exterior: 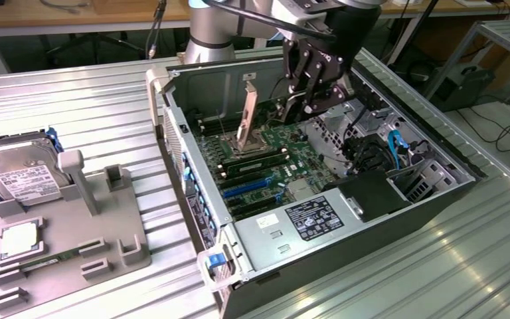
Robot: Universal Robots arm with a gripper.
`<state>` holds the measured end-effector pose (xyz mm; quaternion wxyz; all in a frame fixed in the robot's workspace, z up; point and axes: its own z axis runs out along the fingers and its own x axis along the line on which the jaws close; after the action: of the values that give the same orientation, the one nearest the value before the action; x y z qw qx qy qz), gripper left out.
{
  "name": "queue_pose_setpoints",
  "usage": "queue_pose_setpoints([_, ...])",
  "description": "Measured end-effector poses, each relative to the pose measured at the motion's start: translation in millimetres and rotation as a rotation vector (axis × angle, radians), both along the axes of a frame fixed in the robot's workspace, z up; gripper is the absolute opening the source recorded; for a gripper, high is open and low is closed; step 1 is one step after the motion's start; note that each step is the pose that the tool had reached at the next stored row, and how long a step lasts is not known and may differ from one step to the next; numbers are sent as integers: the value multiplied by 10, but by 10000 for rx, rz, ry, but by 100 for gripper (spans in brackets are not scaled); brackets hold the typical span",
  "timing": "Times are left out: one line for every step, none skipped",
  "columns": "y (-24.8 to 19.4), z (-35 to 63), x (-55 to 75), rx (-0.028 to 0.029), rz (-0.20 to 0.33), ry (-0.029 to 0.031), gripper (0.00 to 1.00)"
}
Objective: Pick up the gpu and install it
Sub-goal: 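Insert the gpu into the slot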
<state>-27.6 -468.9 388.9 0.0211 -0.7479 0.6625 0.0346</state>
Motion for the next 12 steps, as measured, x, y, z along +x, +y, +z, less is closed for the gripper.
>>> queue_pose_setpoints([-1,-3,-1,24,-1,1,28])
queue_pose_setpoints([-1,-10,-2,66,0,0,28])
queue_pose_setpoints([0,-23,-1,86,0,-2,28])
queue_pose_setpoints([0,-36,-1,88,-1,0,28])
queue_pose_setpoints([0,-106,-3,88,-392,-1,28])
queue_pose_setpoints([0,-157,-3,87,-844,-3,28])
queue_pose_setpoints([0,-189,-4,87,-1037,22,28])
queue_pose_setpoints([0,-238,-3,88,-1166,25,28])
queue_pose_setpoints([-1,-277,-3,64,-1215,28,28])
queue_pose_setpoints([-2,-284,-6,62,-1221,46,28])
queue_pose_setpoints([-2,-284,-9,60,-1222,47,28])
queue_pose_setpoints([-2,-288,-11,62,-1221,46,28])
